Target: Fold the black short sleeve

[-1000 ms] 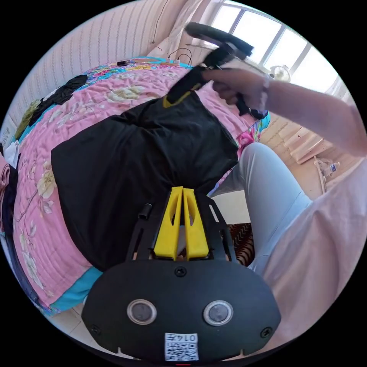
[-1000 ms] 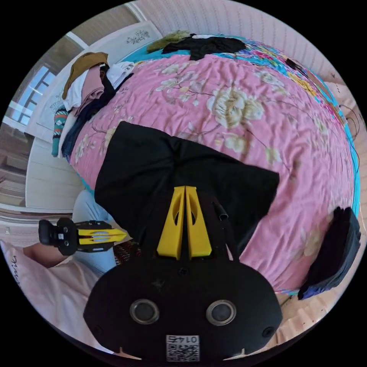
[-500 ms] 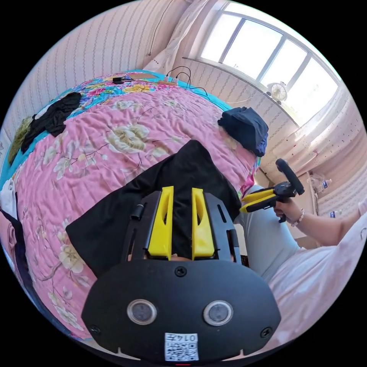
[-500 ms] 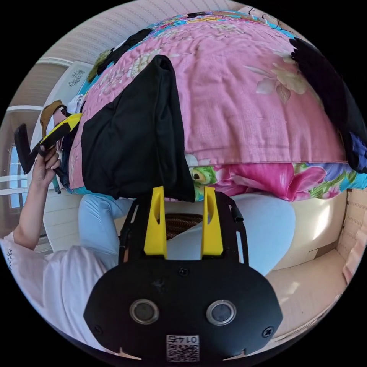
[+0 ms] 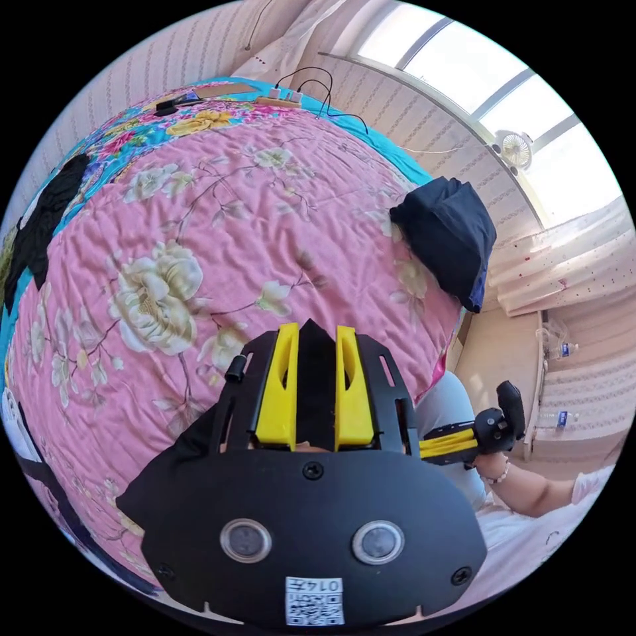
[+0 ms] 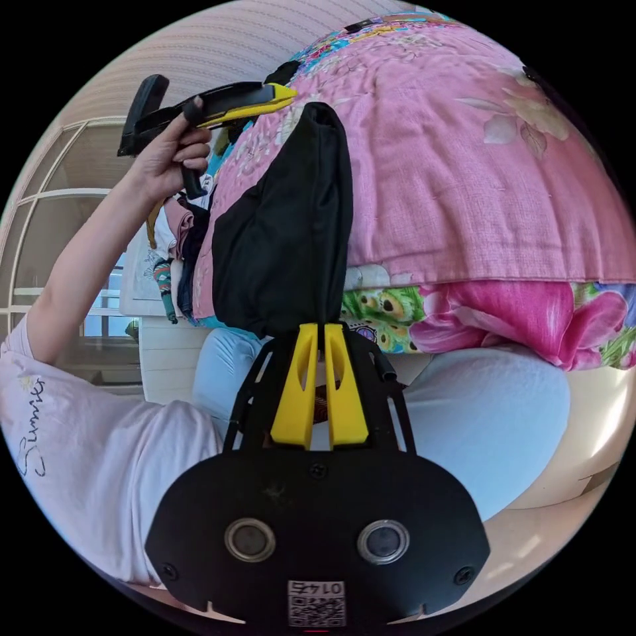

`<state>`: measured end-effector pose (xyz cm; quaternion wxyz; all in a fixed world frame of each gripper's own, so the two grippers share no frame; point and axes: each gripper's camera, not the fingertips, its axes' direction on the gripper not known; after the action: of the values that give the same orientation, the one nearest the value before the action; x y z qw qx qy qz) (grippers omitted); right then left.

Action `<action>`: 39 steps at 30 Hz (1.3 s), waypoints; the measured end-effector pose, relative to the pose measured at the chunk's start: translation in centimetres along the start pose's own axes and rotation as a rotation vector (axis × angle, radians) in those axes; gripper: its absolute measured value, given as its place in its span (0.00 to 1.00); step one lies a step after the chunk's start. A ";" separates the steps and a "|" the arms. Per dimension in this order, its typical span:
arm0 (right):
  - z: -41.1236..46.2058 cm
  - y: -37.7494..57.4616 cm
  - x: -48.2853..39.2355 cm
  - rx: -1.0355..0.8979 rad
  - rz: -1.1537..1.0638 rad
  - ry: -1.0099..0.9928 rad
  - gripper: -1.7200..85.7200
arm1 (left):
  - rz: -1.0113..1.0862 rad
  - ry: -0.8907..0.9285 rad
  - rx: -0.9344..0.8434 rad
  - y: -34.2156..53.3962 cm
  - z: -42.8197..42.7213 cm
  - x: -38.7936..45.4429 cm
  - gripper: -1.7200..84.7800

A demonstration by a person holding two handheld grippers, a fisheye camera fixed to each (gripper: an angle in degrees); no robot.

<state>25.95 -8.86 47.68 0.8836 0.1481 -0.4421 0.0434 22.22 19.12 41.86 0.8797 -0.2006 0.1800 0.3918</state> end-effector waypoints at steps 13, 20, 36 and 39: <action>0.6 1.3 -3.8 0.057 -0.192 -0.144 0.03 | 0.067 -0.190 -0.054 -0.7 -2.8 -0.1 0.01; 2.7 -0.6 -11.9 -0.011 -0.446 -0.187 0.03 | -0.061 -0.199 0.054 6.6 -11.4 -6.9 0.01; 21.1 -5.4 -34.3 -0.499 -0.806 -0.181 0.09 | -0.528 -0.146 0.250 37.5 -20.9 -22.7 0.07; 21.4 -6.3 -34.9 -0.519 -0.832 -0.098 0.08 | -0.536 -0.095 0.237 43.6 -19.6 -20.2 0.07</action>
<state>-10.30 -19.39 30.69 0.8121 0.0891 -0.3826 -0.4316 -26.79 23.69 25.44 0.9765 -0.1182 0.1239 0.1307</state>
